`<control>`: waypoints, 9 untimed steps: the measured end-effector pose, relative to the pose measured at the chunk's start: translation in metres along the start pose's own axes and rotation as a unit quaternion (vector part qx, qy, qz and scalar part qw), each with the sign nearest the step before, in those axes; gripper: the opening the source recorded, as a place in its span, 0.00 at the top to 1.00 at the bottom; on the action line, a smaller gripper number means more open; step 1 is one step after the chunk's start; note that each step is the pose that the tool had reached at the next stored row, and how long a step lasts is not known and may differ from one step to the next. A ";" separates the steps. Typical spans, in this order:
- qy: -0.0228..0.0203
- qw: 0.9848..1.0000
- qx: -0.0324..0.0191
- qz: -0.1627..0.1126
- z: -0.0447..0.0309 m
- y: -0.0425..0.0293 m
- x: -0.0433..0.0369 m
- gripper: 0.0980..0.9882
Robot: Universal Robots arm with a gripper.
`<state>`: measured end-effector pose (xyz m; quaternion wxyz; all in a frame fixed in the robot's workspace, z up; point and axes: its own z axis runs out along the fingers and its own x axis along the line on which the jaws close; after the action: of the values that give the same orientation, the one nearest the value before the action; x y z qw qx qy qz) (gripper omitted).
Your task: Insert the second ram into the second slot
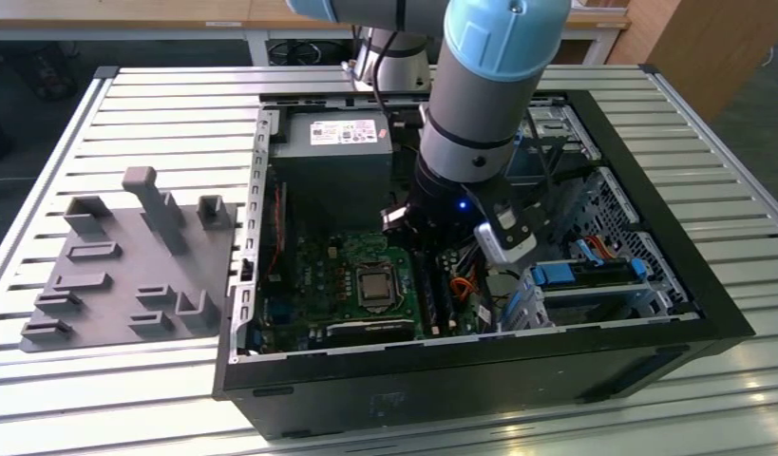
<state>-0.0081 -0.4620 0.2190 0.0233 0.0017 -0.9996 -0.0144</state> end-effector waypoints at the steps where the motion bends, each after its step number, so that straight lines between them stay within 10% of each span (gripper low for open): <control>1: 0.000 1.000 0.000 0.000 0.0006 0.0000 0.0000 0.99; 9: 0.000 1.000 -0.001 0.000 0.0030 0.0001 -0.0002 0.99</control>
<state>-0.0081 -0.4619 0.2160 0.0231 0.0017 -0.9996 -0.0150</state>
